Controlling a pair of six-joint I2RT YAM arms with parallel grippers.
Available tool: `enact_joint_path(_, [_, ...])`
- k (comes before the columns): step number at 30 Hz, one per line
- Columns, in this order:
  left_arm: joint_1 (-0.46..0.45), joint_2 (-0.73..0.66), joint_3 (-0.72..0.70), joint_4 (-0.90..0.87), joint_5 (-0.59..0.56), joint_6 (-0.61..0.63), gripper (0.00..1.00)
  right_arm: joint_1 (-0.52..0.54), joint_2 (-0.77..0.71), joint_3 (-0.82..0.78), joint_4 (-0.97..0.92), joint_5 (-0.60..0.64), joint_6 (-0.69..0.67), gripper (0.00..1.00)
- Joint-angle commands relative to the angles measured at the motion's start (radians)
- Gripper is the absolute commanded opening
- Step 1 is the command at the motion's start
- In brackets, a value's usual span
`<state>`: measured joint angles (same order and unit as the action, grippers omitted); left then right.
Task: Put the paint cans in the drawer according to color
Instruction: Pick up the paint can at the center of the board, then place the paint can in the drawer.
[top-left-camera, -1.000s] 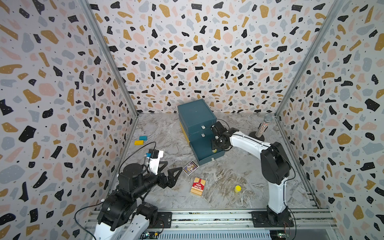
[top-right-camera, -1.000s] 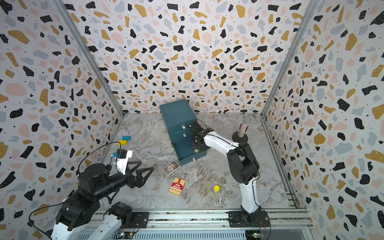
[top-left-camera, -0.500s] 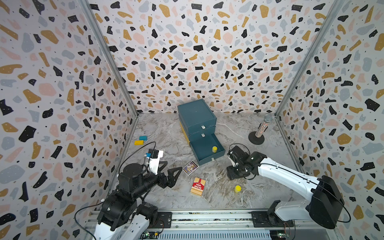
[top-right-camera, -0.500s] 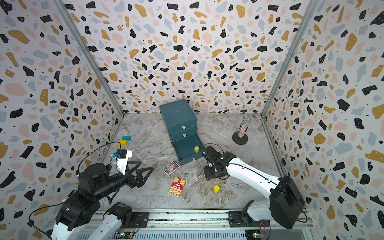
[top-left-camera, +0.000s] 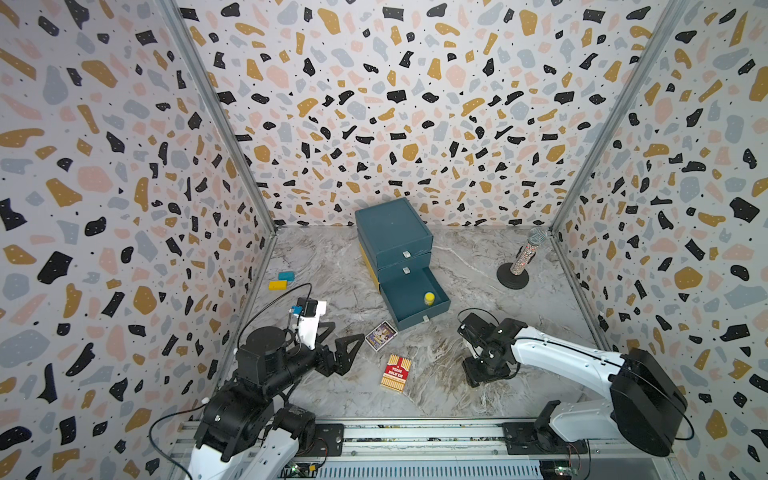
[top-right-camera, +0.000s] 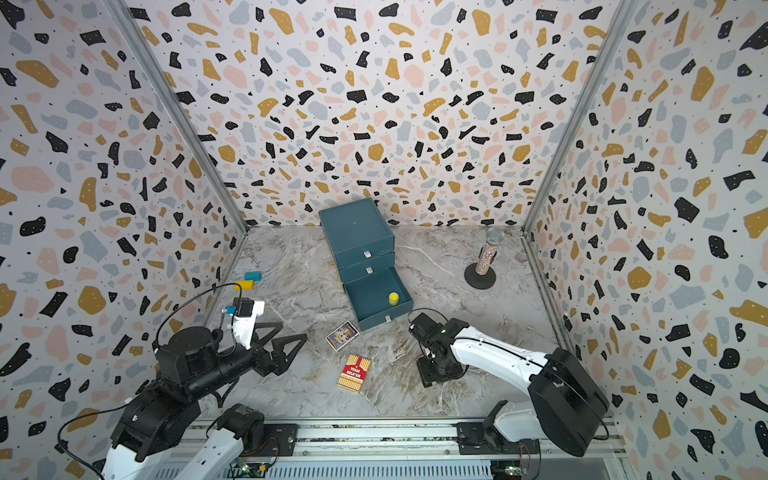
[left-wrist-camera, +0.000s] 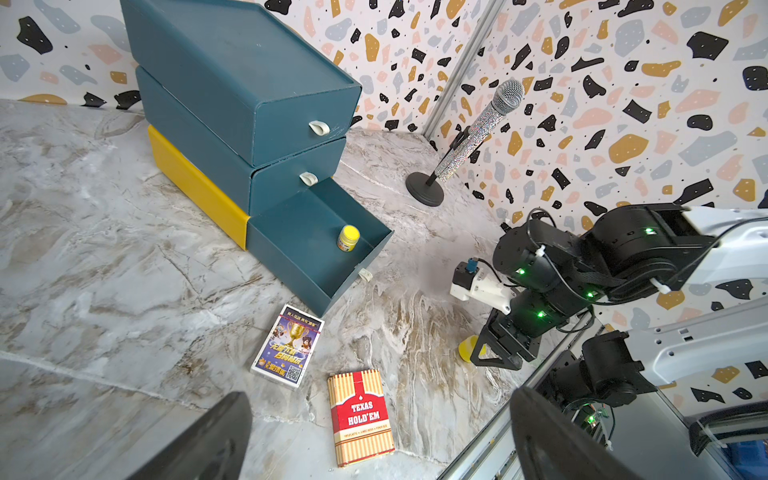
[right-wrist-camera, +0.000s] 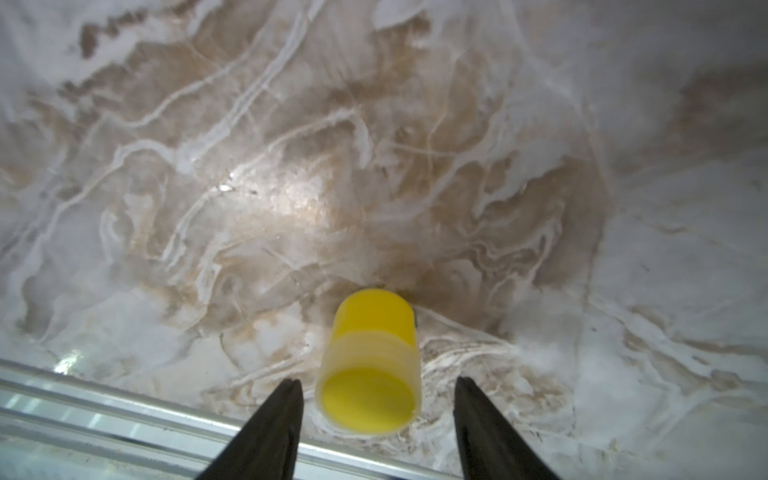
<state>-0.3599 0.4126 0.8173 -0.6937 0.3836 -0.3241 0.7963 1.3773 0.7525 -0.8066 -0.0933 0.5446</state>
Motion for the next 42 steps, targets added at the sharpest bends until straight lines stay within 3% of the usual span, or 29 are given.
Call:
enact_joint_path(1, [0.004, -0.004, -0.009, 0.045, -0.002, 0.017, 1.0, 0.004, 0.035, 0.02, 0.02, 0.033, -0.021, 0.6])
enact_joint_path(9, [0.006, -0.002, -0.008, 0.046, -0.001, 0.017, 1.0, 0.004, 0.051, 0.004, 0.059, 0.052, -0.014, 0.49])
enact_joint_path(15, [0.006, 0.002, -0.007, 0.045, 0.001, 0.017, 1.0, 0.004, 0.012, 0.025, 0.039, 0.084, -0.015, 0.31])
enact_joint_path(21, [0.005, 0.006, -0.008, 0.046, -0.001, 0.017, 1.0, 0.008, -0.002, 0.207, -0.024, 0.116, -0.032, 0.27])
enact_joint_path(33, [0.005, -0.003, -0.009, 0.044, -0.014, 0.016, 1.0, 0.013, 0.418, 0.768, 0.07, 0.164, -0.036, 0.26])
enact_joint_path(42, [0.007, -0.003, -0.007, 0.044, -0.013, 0.017, 1.0, 0.014, 0.575, 0.866, 0.136, 0.219, -0.017, 0.26])
